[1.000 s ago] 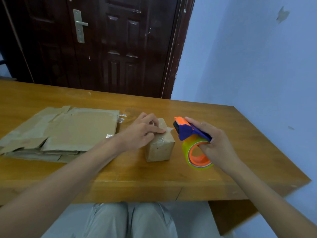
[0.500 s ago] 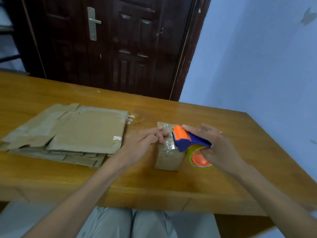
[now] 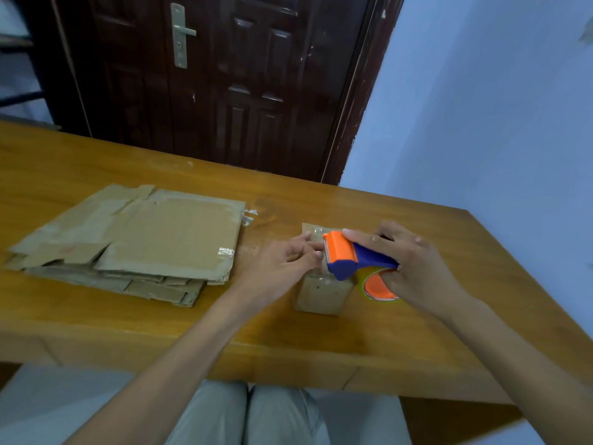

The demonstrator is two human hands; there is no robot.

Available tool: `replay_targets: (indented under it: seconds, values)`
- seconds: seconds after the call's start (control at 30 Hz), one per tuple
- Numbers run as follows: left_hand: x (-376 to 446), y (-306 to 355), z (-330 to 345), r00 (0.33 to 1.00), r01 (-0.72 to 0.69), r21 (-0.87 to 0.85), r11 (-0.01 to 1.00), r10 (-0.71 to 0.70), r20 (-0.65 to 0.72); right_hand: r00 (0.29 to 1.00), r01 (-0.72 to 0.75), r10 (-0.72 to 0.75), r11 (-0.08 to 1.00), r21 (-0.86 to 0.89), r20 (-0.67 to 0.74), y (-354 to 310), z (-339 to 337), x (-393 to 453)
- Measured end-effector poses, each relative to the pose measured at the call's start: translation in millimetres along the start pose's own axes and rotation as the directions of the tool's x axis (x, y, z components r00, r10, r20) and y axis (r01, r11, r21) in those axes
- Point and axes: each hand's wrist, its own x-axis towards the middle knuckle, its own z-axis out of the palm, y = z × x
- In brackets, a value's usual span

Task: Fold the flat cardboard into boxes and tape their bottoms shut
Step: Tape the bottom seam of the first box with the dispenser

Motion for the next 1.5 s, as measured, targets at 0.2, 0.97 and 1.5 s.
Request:
replay_targets:
  seconds: [0.2, 0.97, 1.5]
  values:
    - [-5, 10, 3, 0.997, 0.078, -0.065, 0.995, -0.08, -0.021, 0.999, 0.051, -0.052, 0.996, -0.069, -0.013, -1, -7, 3]
    - [0, 2, -6, 0.985, 0.058, -0.095, 0.994, -0.042, 0.167, 0.963, 0.219, -0.186, 0.963, -0.157, 0.196, 12, -15, 5]
    - [12, -4, -10, 0.976, 0.008, -0.059, 0.998, 0.005, 0.216, 0.974, 0.178, -0.12, 0.93, -0.32, 0.193, -3, -37, -35]
